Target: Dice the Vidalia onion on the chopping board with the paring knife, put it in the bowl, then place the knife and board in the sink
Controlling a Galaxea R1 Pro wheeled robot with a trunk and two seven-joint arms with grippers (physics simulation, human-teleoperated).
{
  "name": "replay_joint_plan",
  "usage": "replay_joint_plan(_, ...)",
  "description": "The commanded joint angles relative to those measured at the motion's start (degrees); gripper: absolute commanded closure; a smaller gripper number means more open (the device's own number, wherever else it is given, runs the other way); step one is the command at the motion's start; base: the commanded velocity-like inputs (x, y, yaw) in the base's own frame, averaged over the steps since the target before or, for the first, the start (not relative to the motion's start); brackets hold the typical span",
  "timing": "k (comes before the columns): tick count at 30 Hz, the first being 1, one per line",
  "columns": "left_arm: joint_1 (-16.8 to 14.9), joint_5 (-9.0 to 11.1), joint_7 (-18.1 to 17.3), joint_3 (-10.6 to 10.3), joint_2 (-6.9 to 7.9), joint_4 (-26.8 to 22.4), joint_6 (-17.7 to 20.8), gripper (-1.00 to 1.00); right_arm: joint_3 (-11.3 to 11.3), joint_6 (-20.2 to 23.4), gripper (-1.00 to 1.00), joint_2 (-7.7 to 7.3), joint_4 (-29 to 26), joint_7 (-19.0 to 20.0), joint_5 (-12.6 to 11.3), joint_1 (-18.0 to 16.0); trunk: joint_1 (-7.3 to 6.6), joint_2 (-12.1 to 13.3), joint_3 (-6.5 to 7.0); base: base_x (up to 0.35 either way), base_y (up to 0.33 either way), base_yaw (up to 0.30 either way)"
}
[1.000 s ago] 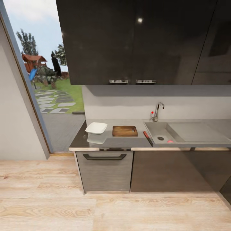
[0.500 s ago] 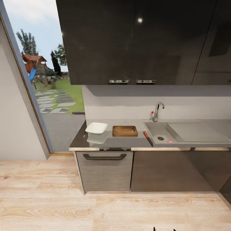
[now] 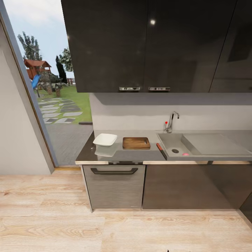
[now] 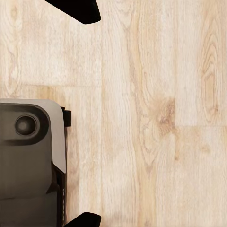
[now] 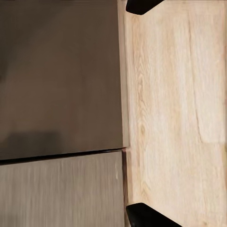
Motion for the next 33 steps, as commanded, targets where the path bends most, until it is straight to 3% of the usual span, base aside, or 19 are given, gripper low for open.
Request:
replay_joint_plan(1, 0.00, 0.05, 0.02, 0.04, 0.00, -0.07, -0.09, -1.00, -0.33, 0.00, -1.00, 0.08, -0.39, -0.32, 0.62, -0.05, 0.04, -0.12, -0.12, 0.000, 0.000, 0.000)
replay_joint_plan(4, 0.00, 0.06, 0.02, 0.04, 0.00, -0.07, -0.09, -1.00, -0.36, 0.35, -1.00, 0.09, -1.54, -0.43, 0.62, -0.09, 0.04, -0.12, -0.12, 0.000, 0.000, 0.000)
replay_joint_plan(7, 0.00, 0.06, 0.02, 0.04, 0.00, -0.07, -0.09, -1.00, -0.22, 3.90, -1.00, 0.35, -5.56, -0.20, 0.63, -0.13, 0.04, -0.12, -0.12, 0.000, 0.000, 0.000)
replay_joint_plan(9, 0.00, 0.06, 0.02, 0.04, 0.00, -0.07, -0.09, -1.00, 0.28, 3.99, -1.00, 1.16, -8.57, -0.12, 0.63, -0.13, 0.04, -0.12, -0.12, 0.000, 0.000, 0.000)
replay_joint_plan(12, 0.00, 0.07, 0.02, 0.04, 0.00, -0.07, -0.09, -1.00, 0.94, -2.55, -1.00, 3.61, -12.38, -0.34, 0.84, -0.10, 0.04, -0.12, -0.12, 0.000, 0.000, 0.000)
replay_joint_plan(17, 0.00, 0.06, 0.02, 0.04, 0.00, -0.07, -0.09, -1.00, 1.09, -11.74, -1.00, 5.97, -13.55, -0.50, 2.38, 0.24, 0.04, -0.12, -0.12, 0.000, 0.000, 0.000)
replay_joint_plan(21, 0.00, 0.09, 0.02, 0.04, 0.02, -0.07, -0.09, -1.00, 1.11, -14.95, -1.00, 5.97, -15.61, -0.57, 4.21, 1.87, 0.04, -0.12, -0.12, 0.000, 0.000, 0.000)
replay_joint_plan(24, 0.00, 0.11, 0.02, 0.04, 0.06, -0.07, -0.09, -1.00, 1.12, -16.63, -1.00, 5.97, -19.95, -0.58, 4.68, 5.61, 0.04, -0.12, -0.12, 0.000, 0.000, 0.000)
replay_joint_plan(28, 0.00, 0.11, 0.02, 0.04, 0.05, -0.07, -0.09, -1.00, 1.12, -17.25, -1.00, 5.97, -24.85, -0.53, 4.93, 10.23, 0.04, -0.12, -0.12, 0.000, 0.000, 0.000)
replay_joint_plan(33, 0.00, 0.09, 0.02, 0.04, 0.04, -0.07, -0.09, -1.00, 1.02, -15.64, -1.00, 5.97, -25.49, -0.46, 5.02, 12.18, 0.04, -0.12, -0.12, 0.000, 0.000, 0.000)
